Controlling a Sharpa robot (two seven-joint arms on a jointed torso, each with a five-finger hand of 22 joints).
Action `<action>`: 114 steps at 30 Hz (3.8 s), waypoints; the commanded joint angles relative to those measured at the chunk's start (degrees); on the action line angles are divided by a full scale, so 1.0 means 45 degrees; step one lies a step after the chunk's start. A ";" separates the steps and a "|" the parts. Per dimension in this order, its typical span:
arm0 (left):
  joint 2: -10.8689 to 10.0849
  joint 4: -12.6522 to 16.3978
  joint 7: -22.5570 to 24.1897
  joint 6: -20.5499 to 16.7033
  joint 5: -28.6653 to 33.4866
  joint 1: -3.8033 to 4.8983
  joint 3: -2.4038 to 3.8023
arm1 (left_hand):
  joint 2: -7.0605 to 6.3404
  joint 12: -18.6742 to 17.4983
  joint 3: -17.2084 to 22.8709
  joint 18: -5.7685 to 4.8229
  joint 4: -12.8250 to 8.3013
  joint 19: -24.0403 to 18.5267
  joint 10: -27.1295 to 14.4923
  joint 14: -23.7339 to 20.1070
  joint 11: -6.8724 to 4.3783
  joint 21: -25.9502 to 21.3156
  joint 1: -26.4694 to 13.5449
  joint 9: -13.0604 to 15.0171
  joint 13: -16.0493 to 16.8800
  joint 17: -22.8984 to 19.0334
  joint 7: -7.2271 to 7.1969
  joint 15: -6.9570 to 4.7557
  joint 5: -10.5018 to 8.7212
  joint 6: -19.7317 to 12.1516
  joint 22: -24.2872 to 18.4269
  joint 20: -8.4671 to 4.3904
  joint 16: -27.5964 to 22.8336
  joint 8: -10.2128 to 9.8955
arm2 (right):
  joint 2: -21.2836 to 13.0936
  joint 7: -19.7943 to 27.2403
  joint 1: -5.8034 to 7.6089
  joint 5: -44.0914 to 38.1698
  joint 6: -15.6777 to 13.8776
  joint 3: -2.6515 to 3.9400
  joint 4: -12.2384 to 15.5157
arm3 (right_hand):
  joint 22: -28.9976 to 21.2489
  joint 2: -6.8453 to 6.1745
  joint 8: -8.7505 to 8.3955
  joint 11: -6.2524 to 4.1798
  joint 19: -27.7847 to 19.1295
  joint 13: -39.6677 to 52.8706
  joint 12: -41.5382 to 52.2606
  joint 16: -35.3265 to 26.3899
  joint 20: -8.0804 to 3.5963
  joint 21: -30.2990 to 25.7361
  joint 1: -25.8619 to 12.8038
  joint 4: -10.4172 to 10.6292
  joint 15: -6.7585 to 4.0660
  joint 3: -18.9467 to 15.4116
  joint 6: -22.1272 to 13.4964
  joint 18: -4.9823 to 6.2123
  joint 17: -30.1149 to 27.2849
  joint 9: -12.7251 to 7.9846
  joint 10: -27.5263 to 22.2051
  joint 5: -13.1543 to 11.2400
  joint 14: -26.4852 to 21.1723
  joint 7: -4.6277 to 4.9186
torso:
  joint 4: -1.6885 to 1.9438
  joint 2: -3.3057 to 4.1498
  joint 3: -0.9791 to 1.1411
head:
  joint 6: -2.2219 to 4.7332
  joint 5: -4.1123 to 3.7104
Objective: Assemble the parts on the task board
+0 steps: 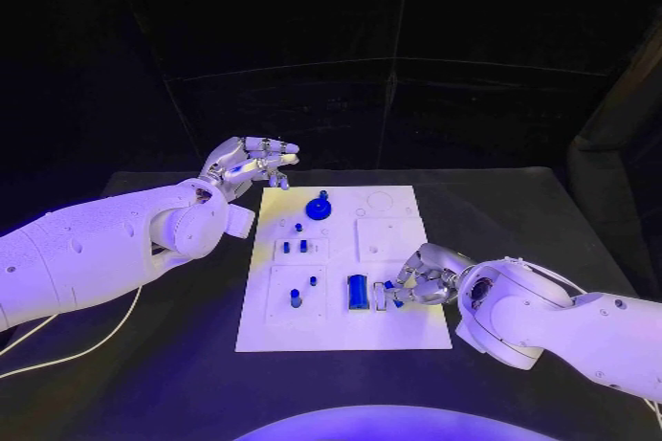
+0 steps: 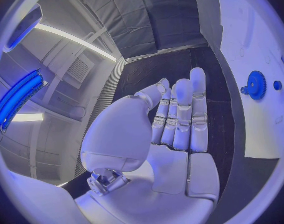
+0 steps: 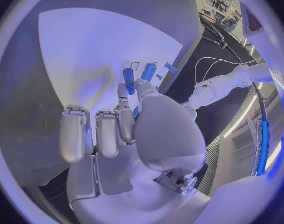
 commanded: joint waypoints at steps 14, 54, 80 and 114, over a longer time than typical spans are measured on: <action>0.0004 0.0033 0.0236 0.0327 0.0025 0.0019 0.0011 | 0.0030 0.0114 -0.0052 0.0076 -0.0046 0.0054 -0.0119 -0.0099 0.0012 -0.0083 0.0028 0.0017 0.0004 -0.0037 -0.0030 -0.0012 0.0045 -0.0033 -0.0022 -0.0001 0.0085 0.0144 | 0.0653 -0.0504 0.0014 0.0342 -0.0014 0.0004 -0.0332 | 0.0973 -0.0045 0.0114 -0.0117 0.0366 0.0934 0.0121 0.0091 -0.0171 0.0094 -0.0584 0.0340 -0.0163 -0.0034 0.0406 -0.0263 0.1052 0.0170 0.0159 -0.0025 0.0935 -0.0153 | -0.0006 -0.0004 0.0004 | -0.0013 -0.0004; -0.0083 0.0084 0.0183 0.0340 0.0025 0.0024 0.0011 | 0.0042 0.0128 -0.0060 0.0076 -0.0036 0.0052 -0.0131 -0.0107 0.0003 -0.0089 0.0010 0.0025 -0.0001 -0.0047 -0.0046 -0.0014 0.0045 -0.0003 -0.0024 -0.0001 0.0092 0.0178 | 0.1078 -0.1335 0.0015 -0.0792 0.1113 0.0004 -0.0729 | 0.0975 -0.0332 0.0215 -0.0150 0.0369 0.0975 0.0103 0.0039 -0.0224 0.0080 -0.1320 0.0651 -0.0200 -0.0550 0.0487 -0.0265 0.0982 0.0573 0.0205 -0.0245 0.0916 -0.0193 | -0.0018 -0.0002 0.0010 | -0.0105 0.0060; 0.0174 -0.0493 0.0147 0.0301 0.0303 0.0020 0.0010 | -0.0237 0.0017 -0.0623 0.0069 0.0419 -0.0159 -0.0218 -0.0400 0.0025 -0.0463 -0.0748 0.0017 -0.0147 -0.0331 -0.0076 0.0052 0.0039 -0.0047 -0.0262 0.0091 -0.0285 0.0272 | 0.0111 0.8554 0.0903 0.9404 -0.1073 0.0026 -0.2317 | -0.6663 0.0513 -0.1015 0.0649 -0.3186 -0.5094 -0.9038 -0.5421 0.0327 -0.5560 0.1233 -0.0586 0.0446 -0.1340 -0.1540 0.1223 -0.6020 0.0656 -0.4083 -0.3262 -0.1208 0.0742 | 0.0046 -0.0399 -0.0064 | 0.0575 -0.0189; 0.1897 -0.2525 0.0445 -0.1300 0.1700 -0.0820 0.0236 | 0.0233 -0.6367 -0.3183 -0.1015 0.1534 -0.9344 -0.5559 -0.8862 -0.0287 -0.7990 -0.8843 -0.1050 -0.1641 -0.6487 -0.1069 0.0621 -0.0597 -0.6304 -0.7505 0.0087 -1.1951 -0.3061 | 0.3267 1.2965 0.1172 1.3640 -0.0364 0.0504 -0.7993 | -1.6651 0.0432 -0.3733 0.1391 -1.2862 -1.5692 -1.6527 -1.8708 0.1206 -1.8578 -0.8011 -0.2569 0.1947 -0.0832 -0.8299 0.0520 -1.6655 -0.2740 -1.2356 -0.5956 -1.2185 0.0453 | 0.0287 -0.1330 0.0099 | 0.2070 -0.0154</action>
